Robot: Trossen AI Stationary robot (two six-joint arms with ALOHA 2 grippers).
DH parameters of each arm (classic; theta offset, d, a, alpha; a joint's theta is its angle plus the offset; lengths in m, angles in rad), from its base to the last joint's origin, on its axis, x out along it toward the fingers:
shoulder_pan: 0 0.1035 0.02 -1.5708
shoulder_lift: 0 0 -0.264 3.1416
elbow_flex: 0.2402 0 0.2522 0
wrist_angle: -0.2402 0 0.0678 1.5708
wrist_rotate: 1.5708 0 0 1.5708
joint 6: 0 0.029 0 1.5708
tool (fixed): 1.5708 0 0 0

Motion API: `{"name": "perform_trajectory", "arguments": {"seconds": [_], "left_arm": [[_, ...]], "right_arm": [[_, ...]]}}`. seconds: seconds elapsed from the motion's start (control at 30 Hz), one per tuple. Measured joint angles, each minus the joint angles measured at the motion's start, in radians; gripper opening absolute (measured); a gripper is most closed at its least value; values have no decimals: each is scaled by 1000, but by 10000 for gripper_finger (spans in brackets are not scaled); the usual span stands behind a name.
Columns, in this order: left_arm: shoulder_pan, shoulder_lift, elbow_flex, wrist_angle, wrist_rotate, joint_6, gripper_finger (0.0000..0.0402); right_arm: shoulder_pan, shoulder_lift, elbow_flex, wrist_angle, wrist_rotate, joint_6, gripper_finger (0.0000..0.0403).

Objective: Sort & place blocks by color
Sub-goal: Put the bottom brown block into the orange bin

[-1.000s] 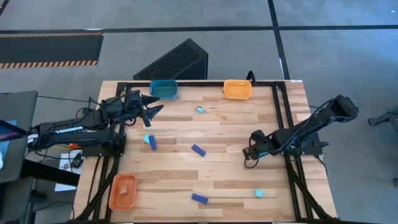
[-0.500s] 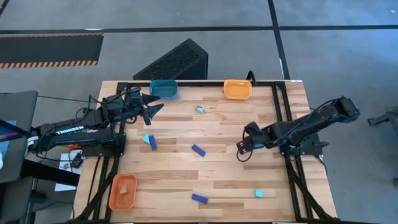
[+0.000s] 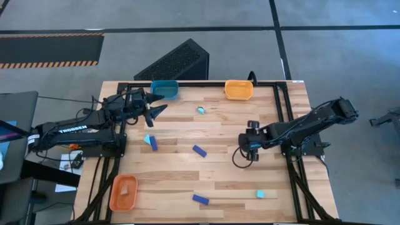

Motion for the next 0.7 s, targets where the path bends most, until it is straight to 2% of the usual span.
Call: {"name": "perform_trajectory", "arguments": {"seconds": [0.07,0.17,0.37,0.53,0.7], "left_arm": [[-14,2,0,-9,2,-7,238],[-41,1,0,-19,-8,-24,238],[-71,4,0,-34,-72,25,238],[-60,8,4,-33,-77,52,238],[-53,8,57,-102,-84,61,238]], "right_arm": [[0,36,0,-1,-6,-15,277],[-8,93,0,-3,-69,6,300],[-38,221,0,10,-119,39,298],[-62,284,7,40,-174,63,259],[-67,282,3,61,-194,100,168]]}}
